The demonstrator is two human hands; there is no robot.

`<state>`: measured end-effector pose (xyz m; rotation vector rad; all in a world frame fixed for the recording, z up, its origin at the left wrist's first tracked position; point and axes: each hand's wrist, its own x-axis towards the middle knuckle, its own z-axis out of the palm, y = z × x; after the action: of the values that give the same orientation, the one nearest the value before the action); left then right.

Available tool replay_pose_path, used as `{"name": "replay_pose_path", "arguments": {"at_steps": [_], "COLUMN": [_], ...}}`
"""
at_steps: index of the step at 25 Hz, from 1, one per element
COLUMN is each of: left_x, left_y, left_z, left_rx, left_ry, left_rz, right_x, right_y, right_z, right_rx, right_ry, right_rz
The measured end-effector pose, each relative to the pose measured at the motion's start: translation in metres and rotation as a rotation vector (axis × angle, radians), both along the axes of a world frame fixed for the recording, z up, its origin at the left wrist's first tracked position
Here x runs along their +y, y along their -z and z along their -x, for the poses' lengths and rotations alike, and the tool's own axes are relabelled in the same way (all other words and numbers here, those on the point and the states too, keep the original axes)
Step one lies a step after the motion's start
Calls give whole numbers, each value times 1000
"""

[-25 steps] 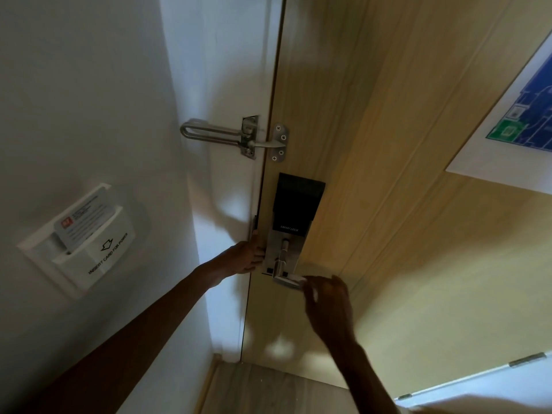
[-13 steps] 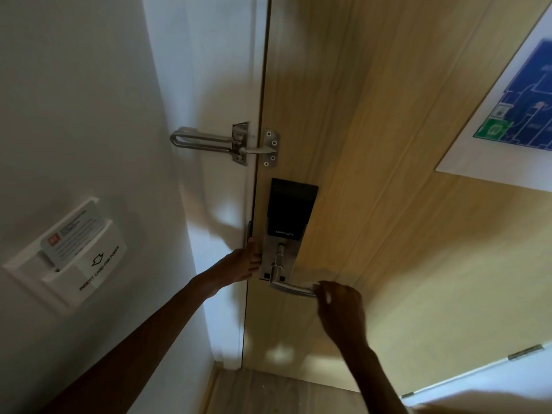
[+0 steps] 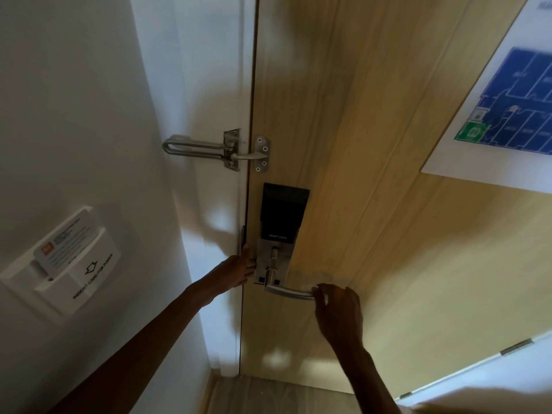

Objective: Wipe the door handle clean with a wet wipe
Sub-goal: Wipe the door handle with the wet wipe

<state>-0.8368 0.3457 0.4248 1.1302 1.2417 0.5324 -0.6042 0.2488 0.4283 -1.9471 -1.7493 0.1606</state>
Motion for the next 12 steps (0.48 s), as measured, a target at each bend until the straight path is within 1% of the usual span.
{"name": "replay_pose_path", "arguments": {"at_steps": [4, 6, 9, 12], "left_x": [2, 1, -4, -9], "left_y": [1, 3, 6, 6], "left_z": [1, 3, 6, 5], "left_rx": [-8, -10, 15, 1], "left_ry": [-18, -8, 27, 51], "left_rz": [7, 9, -21, -67], "right_x": [6, 11, 5, -10], "right_y": [7, 8, 5, 6], "right_z": [55, 62, 30, -14], "right_rx": [40, 51, -14, -44], "right_ry": [-129, -173, -168, -51], "right_rz": [-38, -52, -19, -121]}}
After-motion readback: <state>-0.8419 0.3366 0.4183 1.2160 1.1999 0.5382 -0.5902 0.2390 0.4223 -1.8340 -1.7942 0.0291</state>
